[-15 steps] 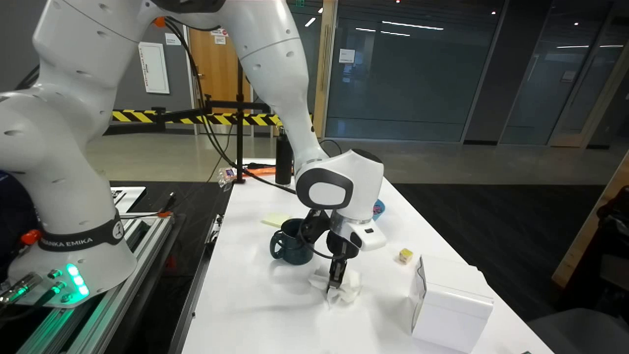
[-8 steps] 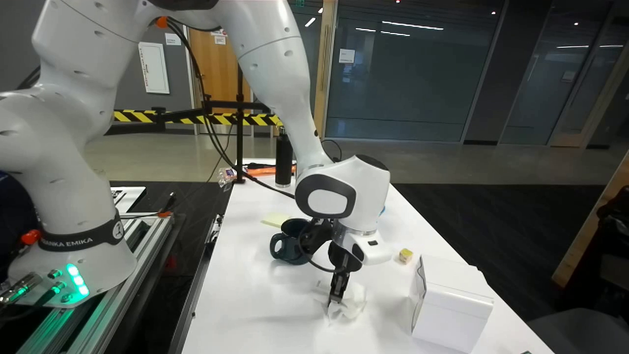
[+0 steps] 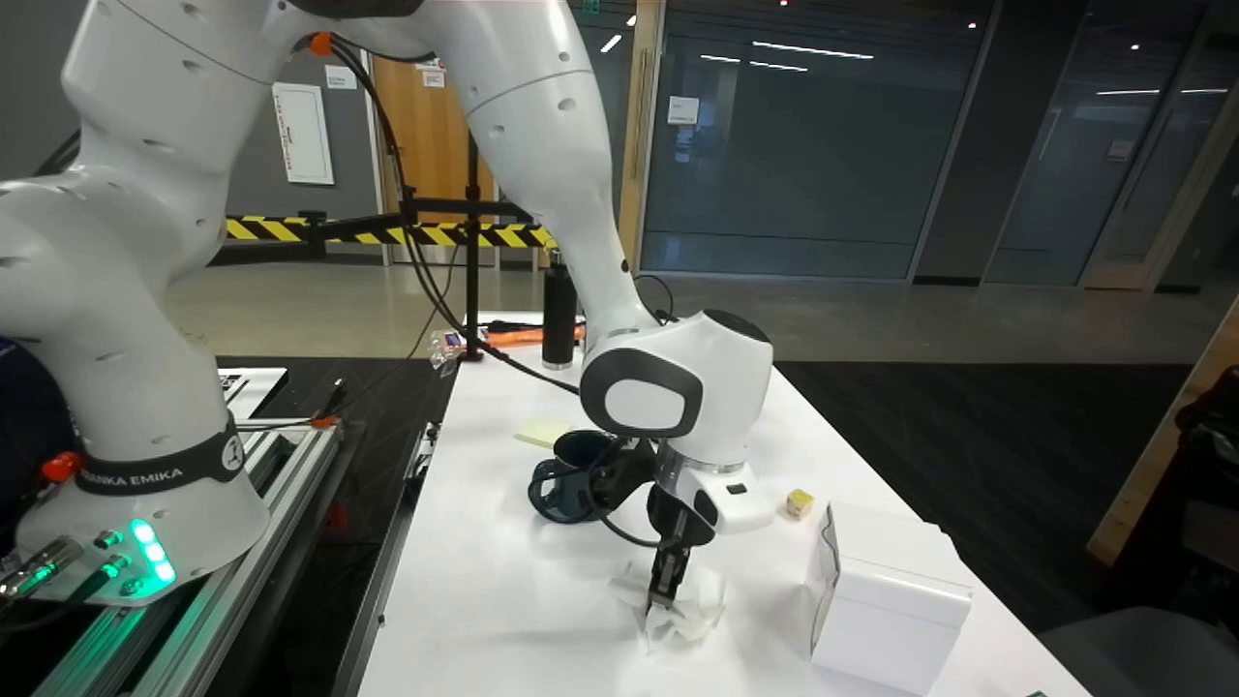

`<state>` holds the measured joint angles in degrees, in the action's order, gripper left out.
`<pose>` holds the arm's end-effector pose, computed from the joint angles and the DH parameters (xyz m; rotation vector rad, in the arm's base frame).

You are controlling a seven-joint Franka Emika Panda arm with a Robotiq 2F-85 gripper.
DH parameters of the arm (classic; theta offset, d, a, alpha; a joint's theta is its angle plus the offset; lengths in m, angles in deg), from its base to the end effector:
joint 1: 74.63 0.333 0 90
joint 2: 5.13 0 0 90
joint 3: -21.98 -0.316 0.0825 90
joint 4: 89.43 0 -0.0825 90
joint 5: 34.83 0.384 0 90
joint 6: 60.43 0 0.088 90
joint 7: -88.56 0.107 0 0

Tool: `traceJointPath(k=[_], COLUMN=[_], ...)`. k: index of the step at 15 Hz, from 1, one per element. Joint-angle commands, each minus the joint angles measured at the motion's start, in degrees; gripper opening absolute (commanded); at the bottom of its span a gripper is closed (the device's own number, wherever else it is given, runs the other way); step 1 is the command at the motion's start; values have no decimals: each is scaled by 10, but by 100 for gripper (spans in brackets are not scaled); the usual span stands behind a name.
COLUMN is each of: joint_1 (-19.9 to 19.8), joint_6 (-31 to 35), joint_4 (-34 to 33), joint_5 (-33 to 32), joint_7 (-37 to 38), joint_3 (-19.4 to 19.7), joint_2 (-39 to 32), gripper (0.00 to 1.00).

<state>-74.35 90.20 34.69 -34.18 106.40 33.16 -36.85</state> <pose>0.5379 -0.1088 0.1330 2.9470 -0.7327 -0.1130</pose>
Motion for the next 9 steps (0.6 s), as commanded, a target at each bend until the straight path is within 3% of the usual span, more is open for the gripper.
traceJointPath(k=[1, 4, 5, 6, 9], joint_1=[-7, -6, -7, -8, -8], joint_6=[4, -1, -2, -2, -7], joint_4=[4, 5, 7, 9, 15], joint_5=[3, 4, 6, 7, 8], joint_7=[-3, -2, -2, -3, -5], joint_3=[-4, -4, -5, -6, -7], joint_2=[1, 6, 9, 13, 28], gripper=[0, 0, 27, 29, 48])
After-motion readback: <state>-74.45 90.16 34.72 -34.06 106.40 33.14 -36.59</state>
